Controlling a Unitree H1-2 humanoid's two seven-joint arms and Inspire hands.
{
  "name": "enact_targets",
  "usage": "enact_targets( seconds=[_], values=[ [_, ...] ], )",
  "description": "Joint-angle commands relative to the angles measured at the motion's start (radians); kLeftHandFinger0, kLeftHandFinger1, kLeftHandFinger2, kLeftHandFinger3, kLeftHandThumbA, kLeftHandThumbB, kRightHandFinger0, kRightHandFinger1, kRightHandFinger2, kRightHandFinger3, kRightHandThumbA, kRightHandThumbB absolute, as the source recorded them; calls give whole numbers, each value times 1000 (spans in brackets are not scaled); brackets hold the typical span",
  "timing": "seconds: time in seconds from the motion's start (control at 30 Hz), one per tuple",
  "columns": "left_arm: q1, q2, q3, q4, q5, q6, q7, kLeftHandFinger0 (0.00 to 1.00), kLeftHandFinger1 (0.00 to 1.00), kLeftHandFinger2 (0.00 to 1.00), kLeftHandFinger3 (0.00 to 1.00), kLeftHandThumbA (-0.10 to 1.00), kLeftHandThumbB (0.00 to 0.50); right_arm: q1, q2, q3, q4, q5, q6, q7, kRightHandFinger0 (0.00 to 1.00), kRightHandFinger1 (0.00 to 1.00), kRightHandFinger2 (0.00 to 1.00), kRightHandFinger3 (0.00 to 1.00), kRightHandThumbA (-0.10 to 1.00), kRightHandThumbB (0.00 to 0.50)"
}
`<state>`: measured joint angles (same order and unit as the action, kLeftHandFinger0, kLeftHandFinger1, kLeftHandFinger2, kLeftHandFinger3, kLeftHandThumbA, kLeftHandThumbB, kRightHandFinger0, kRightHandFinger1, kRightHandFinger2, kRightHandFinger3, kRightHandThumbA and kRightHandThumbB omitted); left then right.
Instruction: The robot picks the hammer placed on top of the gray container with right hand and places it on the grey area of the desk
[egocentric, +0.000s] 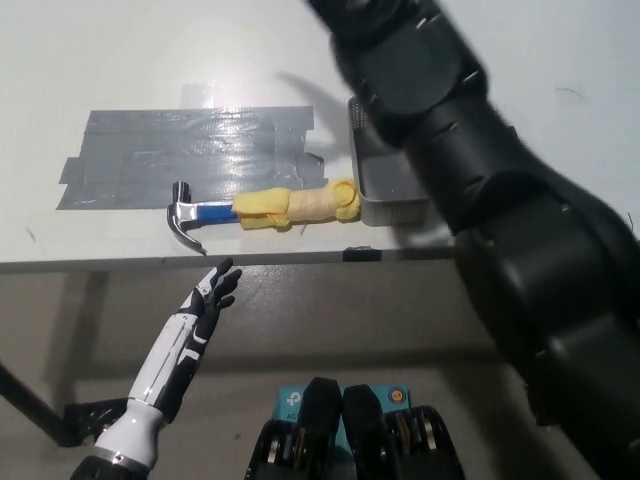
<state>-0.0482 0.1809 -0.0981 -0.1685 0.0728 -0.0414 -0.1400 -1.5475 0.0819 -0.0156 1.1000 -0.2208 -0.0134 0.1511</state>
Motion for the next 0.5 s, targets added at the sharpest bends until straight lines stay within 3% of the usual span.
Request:
enact_targets(
  seconds=[0.0,0.07,0.1,0.2,0.37,0.43,0.47],
  values=[
    [-32,16,4,-22,0,1,-15,1000,1000,1000,1000,993,110,-25,-89,-77,-367,204,117,169,1000,1000,1000,1000,908,500],
    [-58,17,15,-5,-9,2,-12,1000,1000,1000,1000,1000,135,50,-151,-55,-600,198,123,204,1000,1000,1000,1000,977,500],
    [-72,18,22,1,-16,-1,-10,1000,1000,1000,1000,1000,135,92,-181,-53,-716,200,136,216,1000,1000,1000,1000,991,469],
    [-142,19,43,32,-34,-16,-2,1000,1000,1000,1000,1000,138,243,-288,-83,-1099,255,239,256,1000,1000,1000,1000,963,426],
    [-218,12,55,80,-45,-34,9,1000,1000,1000,1000,1000,133,439,-401,-137,-1492,369,386,276,1000,1000,1000,1000,924,428],
    [-241,10,61,99,-45,-40,17,1000,1000,1000,1000,1000,135,575,-454,-157,-1651,438,385,278,1000,1000,1000,1000,940,414],
    [-245,10,63,106,-48,-44,18,1000,1000,1000,1000,1000,128,637,-461,-164,-1728,446,404,262,1000,1000,1000,1000,961,459]
  ],
)
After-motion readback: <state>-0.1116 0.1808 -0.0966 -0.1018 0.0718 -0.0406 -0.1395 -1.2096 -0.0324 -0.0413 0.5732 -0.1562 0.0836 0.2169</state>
